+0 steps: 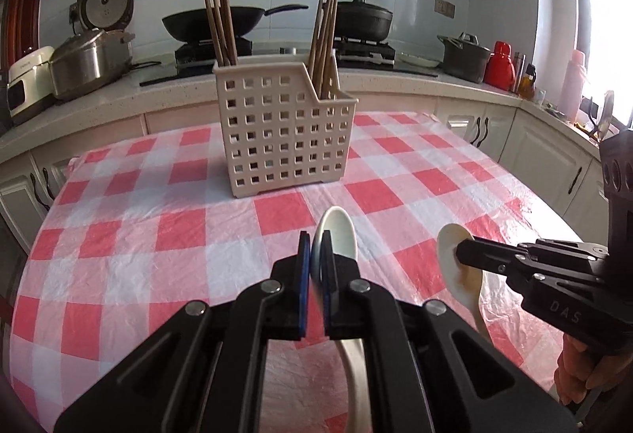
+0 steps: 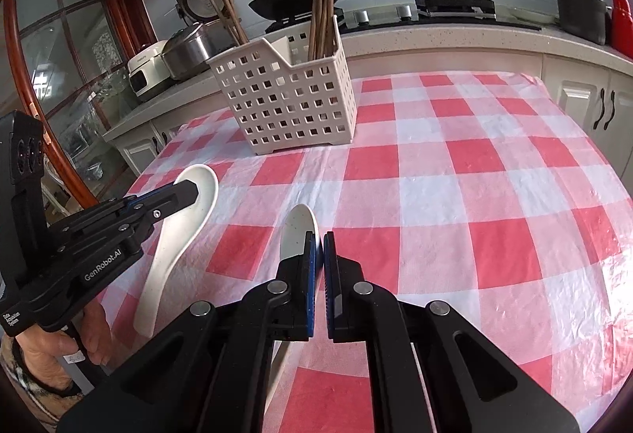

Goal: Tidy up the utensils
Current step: 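Grasp a white spoon by its handle with the left tool while the right tool grasps the other spoon, then lift the spoon in the left tool to the basket while the right tool carries its spoon there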

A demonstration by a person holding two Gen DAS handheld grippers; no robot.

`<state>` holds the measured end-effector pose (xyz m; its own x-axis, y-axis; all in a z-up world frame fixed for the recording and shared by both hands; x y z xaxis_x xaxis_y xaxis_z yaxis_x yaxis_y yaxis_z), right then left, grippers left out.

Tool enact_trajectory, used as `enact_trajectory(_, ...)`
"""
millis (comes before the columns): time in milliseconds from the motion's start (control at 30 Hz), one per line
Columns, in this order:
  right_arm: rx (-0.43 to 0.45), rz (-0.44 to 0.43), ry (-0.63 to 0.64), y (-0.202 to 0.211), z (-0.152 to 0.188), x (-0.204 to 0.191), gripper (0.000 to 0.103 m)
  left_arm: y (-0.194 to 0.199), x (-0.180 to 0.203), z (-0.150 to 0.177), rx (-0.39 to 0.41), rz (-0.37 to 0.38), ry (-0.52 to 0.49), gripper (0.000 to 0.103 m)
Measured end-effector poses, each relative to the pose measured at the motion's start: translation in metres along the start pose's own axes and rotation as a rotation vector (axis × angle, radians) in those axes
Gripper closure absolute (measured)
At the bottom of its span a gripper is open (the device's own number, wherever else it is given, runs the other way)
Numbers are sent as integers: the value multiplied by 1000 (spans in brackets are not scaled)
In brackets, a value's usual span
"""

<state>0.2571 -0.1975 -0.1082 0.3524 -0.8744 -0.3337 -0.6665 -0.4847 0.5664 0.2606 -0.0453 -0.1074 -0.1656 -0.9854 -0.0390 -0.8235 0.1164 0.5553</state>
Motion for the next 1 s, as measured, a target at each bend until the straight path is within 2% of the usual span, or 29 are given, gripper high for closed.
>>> enact_trajectory(167,42,9,50,9,-13,-12,98,20,-7,-9,55,-12,7,97)
enact_trajectory(367,66,22,98,10,-19,-25,98,25,-7,-3,61,-23,-3,97)
enact_trajectory(700,157,76,180,27,-32,-39,98,41,-11,-6,105,-40,-3,97)
enact_trajectory(1000,177,62,144,32,-35,-37,98,49,-12,-9,123,-46,-2,97)
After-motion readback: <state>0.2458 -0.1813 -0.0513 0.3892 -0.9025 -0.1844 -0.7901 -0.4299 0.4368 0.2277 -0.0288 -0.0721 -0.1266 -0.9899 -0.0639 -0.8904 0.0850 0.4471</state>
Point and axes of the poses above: each gripper's, at about its wrist camera, not at the fingertips, and y roughly against the way its jaws point, x to its right, z to its underside, the point moved 6 cm from there along -y, roughly the way its jaws point, and after that the axes turned 9 degrees about -z, right-handed, at the moved point
